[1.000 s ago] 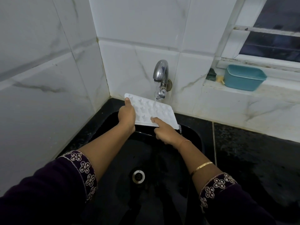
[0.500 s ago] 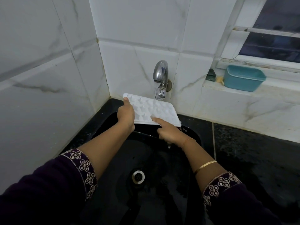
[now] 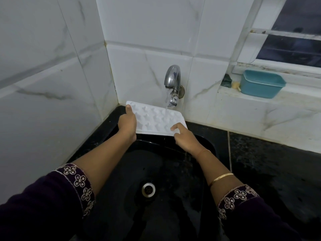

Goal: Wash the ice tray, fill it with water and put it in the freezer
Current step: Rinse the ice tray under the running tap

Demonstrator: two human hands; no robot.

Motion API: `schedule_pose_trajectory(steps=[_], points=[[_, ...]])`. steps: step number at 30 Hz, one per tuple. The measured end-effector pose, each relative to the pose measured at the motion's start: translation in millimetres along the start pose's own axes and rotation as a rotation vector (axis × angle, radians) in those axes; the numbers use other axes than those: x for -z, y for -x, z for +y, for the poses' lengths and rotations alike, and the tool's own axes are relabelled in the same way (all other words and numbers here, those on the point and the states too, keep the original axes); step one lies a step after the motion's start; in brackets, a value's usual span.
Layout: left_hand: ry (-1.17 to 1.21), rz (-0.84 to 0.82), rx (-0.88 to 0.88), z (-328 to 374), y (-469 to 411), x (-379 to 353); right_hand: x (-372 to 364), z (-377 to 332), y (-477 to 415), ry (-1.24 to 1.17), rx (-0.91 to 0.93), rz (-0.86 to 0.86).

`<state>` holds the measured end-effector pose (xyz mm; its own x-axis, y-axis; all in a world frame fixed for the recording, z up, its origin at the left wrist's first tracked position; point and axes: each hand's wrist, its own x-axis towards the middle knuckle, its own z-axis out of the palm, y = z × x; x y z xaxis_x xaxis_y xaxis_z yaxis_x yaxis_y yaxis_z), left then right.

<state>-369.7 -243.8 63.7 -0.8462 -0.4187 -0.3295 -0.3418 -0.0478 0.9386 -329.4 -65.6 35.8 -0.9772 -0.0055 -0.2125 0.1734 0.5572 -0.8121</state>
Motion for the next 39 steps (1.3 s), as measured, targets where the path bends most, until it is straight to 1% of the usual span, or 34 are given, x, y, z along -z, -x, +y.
schedule_pose_trajectory(steps=[4, 8, 12, 13, 16, 18, 21, 23, 26, 28, 32, 36, 39], points=[[0.018, -0.011, 0.01, 1.3, 0.5, 6.2, -14.4, -6.2, -2.2, 0.019, 0.034, -0.101], [0.039, 0.008, -0.016, 5.5, -1.8, 11.8, -16.2, -6.4, -0.1, -0.007, 0.057, -0.145], [0.047, 0.009, -0.015, 3.9, -1.5, 11.4, -13.2, -6.6, -2.1, 0.212, 0.098, -0.097], [0.046, 0.011, -0.018, 3.6, 0.0, 10.3, -13.9, -8.6, -2.0, 0.226, 0.102, -0.102], [0.032, 0.027, -0.032, 4.0, 1.3, 9.2, -16.5, -9.0, -0.4, 0.117, 0.068, -0.159], [0.019, 0.033, -0.027, 3.6, -0.8, 10.5, -14.8, -2.4, -0.3, 0.072, 0.061, -0.161], [0.02, 0.021, 0.007, 0.5, -1.0, 10.9, -11.8, -1.3, 0.1, 0.139, 0.062, -0.119], [0.022, 0.01, 0.022, -0.9, -2.0, 9.8, -13.4, -6.1, 2.0, 0.132, 0.064, -0.123], [0.01, 0.019, -0.011, 2.1, -2.0, 9.6, -13.4, -7.7, 5.4, 0.017, 0.035, -0.167], [-0.002, 0.019, -0.021, 2.2, -2.9, 9.5, -10.6, -4.0, 4.8, -0.03, 0.029, -0.164], [0.013, -0.011, 0.018, -1.0, -2.1, 8.6, -14.2, -5.4, 0.1, -0.026, 0.029, -0.113], [0.009, 0.007, 0.006, 2.6, -2.5, 9.9, -16.5, -8.7, 4.6, -0.043, -0.041, -0.198], [0.016, 0.017, 0.006, 1.2, -5.8, 11.6, -11.6, -6.2, 5.0, 0.011, 0.005, -0.157]])
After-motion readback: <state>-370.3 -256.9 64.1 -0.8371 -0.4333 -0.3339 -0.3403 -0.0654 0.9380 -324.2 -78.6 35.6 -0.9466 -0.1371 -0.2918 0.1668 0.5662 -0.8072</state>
